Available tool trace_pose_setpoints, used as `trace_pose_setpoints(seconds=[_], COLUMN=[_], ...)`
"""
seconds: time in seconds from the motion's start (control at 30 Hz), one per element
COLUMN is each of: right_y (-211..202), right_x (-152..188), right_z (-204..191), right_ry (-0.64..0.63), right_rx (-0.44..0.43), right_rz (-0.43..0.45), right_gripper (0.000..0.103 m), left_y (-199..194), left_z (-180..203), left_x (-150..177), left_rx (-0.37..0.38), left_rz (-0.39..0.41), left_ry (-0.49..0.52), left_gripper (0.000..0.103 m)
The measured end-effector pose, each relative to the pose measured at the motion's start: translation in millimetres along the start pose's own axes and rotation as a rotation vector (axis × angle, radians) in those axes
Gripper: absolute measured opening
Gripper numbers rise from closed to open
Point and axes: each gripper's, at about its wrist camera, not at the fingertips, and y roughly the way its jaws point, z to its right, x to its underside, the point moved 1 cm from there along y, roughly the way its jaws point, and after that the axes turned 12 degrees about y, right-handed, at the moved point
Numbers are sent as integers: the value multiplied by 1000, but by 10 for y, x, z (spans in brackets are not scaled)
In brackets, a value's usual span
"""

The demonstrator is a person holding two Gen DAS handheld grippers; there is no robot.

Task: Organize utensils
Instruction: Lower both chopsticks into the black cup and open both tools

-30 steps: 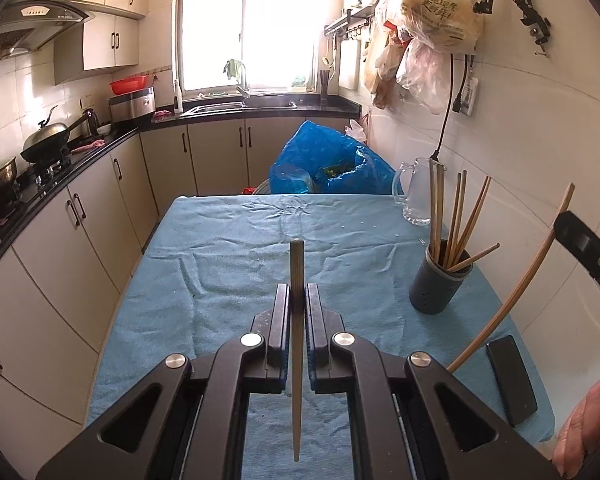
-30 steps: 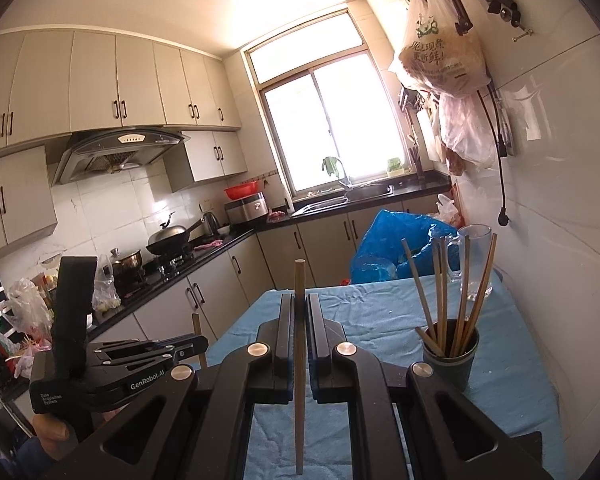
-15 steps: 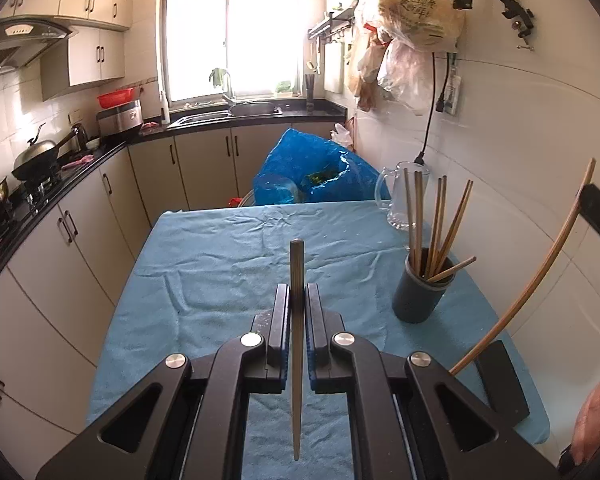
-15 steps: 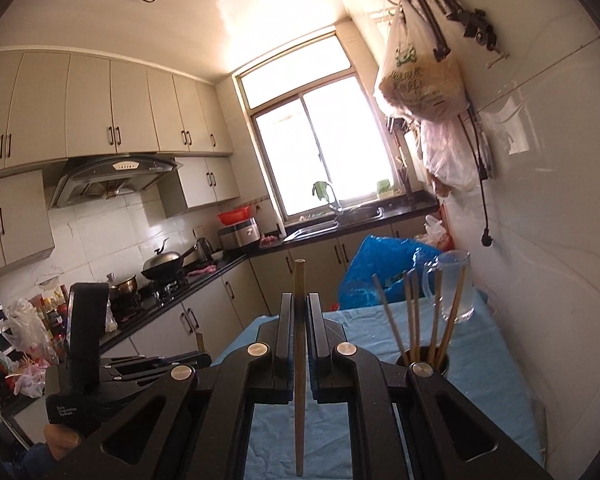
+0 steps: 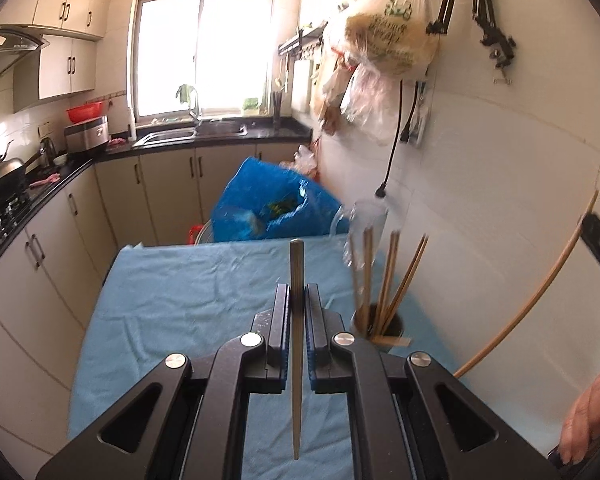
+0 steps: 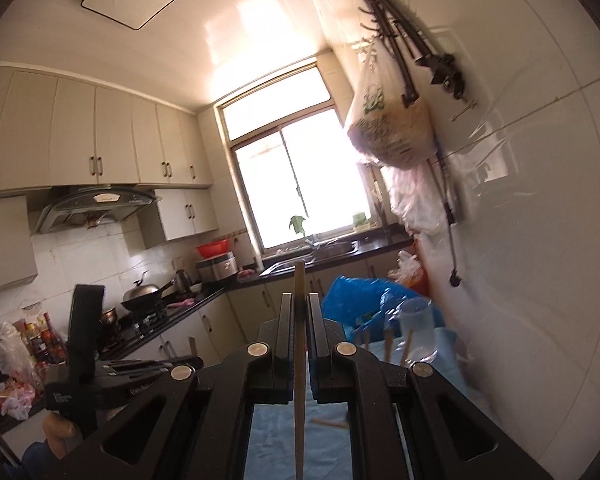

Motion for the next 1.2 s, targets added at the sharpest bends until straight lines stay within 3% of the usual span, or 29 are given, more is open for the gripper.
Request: trace_pose_setpoints(seconds=[0.23,0.5,0.9,1.2], right_y=[114,690,1355,1502], right_x=[-313,-330,-60,231], right_z=[196,419,823,939], right_ry=[-30,-68,-42,-61], right_rx=[74,157,195,197], right_rz=[64,49,-52,-140], right_gripper=[6,6,6,6], left_y=[211,753,1467,1619], left_z=[27,172,304,318], left_x=[-485,-867,-652,-429], left_rx=[35,108,153,173], left_rz=[59,91,58,-2], left_ry=[-30,-80,-110,-79], left_gripper=[6,6,6,6])
